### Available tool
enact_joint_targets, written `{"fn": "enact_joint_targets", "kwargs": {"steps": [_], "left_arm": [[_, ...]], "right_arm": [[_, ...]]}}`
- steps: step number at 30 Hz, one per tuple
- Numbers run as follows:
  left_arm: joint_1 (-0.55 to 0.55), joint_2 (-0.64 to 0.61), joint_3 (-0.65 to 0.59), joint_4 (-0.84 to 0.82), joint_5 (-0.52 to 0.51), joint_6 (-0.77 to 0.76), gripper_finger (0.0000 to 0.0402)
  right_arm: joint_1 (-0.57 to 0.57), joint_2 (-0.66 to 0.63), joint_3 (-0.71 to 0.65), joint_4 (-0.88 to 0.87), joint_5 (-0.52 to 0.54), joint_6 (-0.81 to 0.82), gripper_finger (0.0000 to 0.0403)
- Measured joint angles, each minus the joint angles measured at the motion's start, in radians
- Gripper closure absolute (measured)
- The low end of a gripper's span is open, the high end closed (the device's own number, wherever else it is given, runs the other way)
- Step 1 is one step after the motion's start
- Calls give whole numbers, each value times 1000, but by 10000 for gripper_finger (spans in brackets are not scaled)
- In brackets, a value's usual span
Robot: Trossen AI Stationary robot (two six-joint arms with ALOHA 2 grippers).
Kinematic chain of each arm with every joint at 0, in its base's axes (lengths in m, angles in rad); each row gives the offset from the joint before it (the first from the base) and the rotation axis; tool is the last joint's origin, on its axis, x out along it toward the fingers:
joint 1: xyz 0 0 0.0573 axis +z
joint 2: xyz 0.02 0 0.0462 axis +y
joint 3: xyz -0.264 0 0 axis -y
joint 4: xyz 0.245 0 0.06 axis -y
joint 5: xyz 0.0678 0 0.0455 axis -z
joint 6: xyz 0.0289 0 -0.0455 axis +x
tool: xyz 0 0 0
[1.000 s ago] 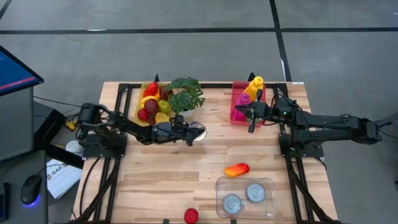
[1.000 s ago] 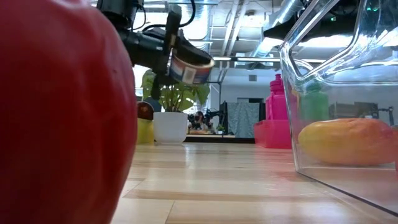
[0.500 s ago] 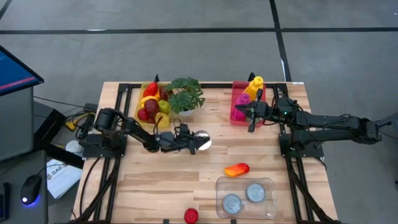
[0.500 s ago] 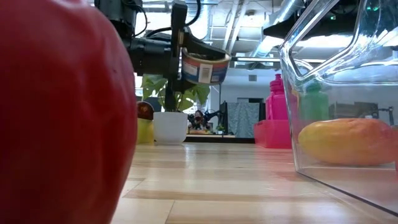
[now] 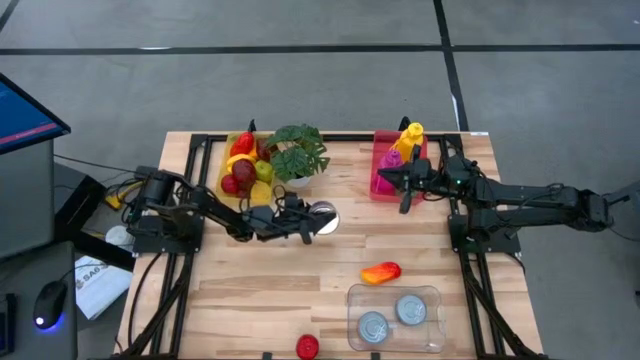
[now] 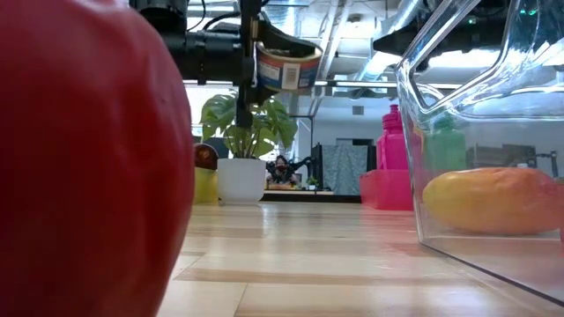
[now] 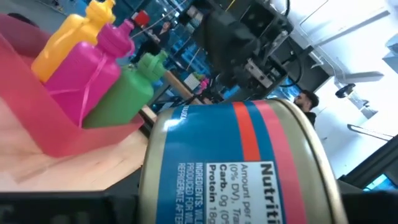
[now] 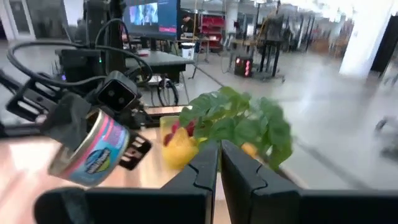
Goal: Pick & Place Food Item
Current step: Put the blue pink tuna can into the transparent bin
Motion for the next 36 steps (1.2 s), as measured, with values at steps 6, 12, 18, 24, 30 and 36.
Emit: {"fn": "enact_joint_targets", "kwargs": {"steps": [6,12,18,24,30,36], "left_arm": [[0,-33,0,-69,1,1,230],[-13,-34,0,-99,1,-4,230],[-36,-32,0,-104,0,-5,230],[-44,-31,0,-74,1,-6,230],[-44,-31,0,-20,0,-8,230],[-41,-31,0,-24,-7,-12,230]], "right_arm": [[69,28,0,-125,0,204,388],[214,151,0,-59,28,327,388],[336,289,0,135,182,402,388],[376,361,0,197,210,520,388],[386,423,0,243,211,615,388],[391,491,0,354,211,538,374]]}}
